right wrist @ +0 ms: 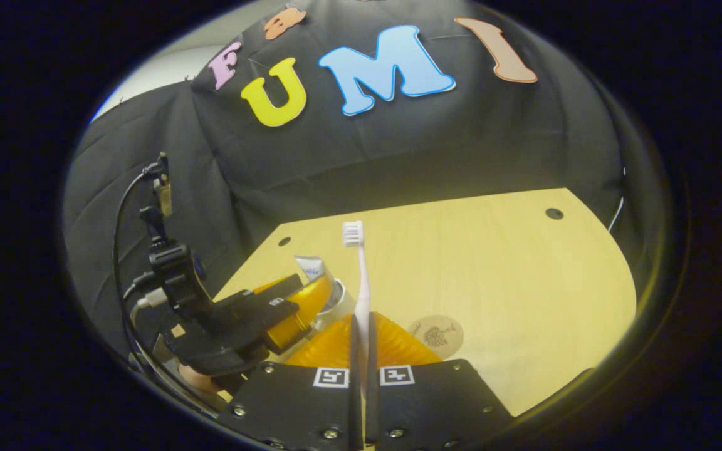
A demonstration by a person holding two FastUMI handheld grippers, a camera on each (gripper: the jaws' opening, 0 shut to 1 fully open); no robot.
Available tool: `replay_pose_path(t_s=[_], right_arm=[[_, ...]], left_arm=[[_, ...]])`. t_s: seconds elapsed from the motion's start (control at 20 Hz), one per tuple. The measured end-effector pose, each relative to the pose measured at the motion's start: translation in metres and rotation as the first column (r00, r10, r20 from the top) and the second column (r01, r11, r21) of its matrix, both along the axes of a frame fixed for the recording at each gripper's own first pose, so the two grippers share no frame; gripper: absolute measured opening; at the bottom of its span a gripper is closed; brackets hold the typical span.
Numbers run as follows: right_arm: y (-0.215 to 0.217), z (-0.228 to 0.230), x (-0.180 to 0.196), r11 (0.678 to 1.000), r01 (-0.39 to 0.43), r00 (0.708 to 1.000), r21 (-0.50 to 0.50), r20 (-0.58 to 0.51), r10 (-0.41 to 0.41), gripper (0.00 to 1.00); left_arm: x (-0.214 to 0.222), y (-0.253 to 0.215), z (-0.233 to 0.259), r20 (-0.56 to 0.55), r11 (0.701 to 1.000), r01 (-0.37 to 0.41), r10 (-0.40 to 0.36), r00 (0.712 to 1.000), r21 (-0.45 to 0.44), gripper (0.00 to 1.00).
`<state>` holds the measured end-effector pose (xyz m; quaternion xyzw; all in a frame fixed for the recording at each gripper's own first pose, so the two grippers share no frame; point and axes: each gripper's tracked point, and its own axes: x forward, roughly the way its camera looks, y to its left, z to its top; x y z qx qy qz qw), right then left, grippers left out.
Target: Put the toothbrush and toothpaste on the desktop into the cup, then pick up the cup and place it on the coaster on the desktop.
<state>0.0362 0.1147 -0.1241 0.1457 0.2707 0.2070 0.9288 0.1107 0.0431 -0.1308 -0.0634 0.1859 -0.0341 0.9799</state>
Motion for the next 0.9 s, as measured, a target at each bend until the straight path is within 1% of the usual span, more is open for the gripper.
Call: replay_pose_path(t_s=[0.1, 0.2, 0.3, 0.45, 0.5, 0.65, 0.9], right_arm=[[0.010, 0.009, 0.011, 1.000, -0.015, 0.999, 0.017, 0.043, 0.014, 0.04], [0.022, 0.017, 0.020, 0.999, -0.031, 0.997, 0.037, 0.077, 0.028, 0.04], [0.032, 0.020, 0.031, 0.998, -0.040, 0.994, 0.045, 0.101, 0.035, 0.03], [0.045, 0.025, 0.041, 0.998, -0.047, 0.989, 0.051, 0.140, 0.039, 0.03], [0.050, 0.028, 0.046, 0.997, -0.048, 0.987, 0.056, 0.158, 0.039, 0.03], [0.063, 0.036, 0.061, 0.996, -0.050, 0.973, 0.072, 0.226, 0.032, 0.03], [0.092, 0.036, 0.079, 0.993, -0.065, 0.959, 0.098, 0.282, 0.036, 0.03]], left_arm=[[-0.008, 0.002, -0.002, -0.018, 1.000, 0.001, -0.001, 1.000, -0.002, 0.88], [-0.017, 0.006, -0.004, -0.033, 1.000, 0.001, -0.001, 0.999, -0.004, 0.89], [-0.024, 0.010, -0.005, -0.046, 1.000, 0.000, 0.000, 0.999, -0.003, 0.88], [-0.033, 0.016, -0.005, -0.051, 1.000, 0.007, -0.007, 0.999, -0.004, 0.88], [-0.036, 0.018, -0.006, -0.053, 1.000, 0.009, -0.009, 0.999, -0.009, 0.89], [-0.046, 0.018, -0.009, -0.066, 0.999, 0.024, -0.027, 0.997, -0.032, 0.89], [-0.064, 0.026, -0.022, -0.096, 0.998, 0.029, -0.034, 0.995, -0.047, 0.90]])
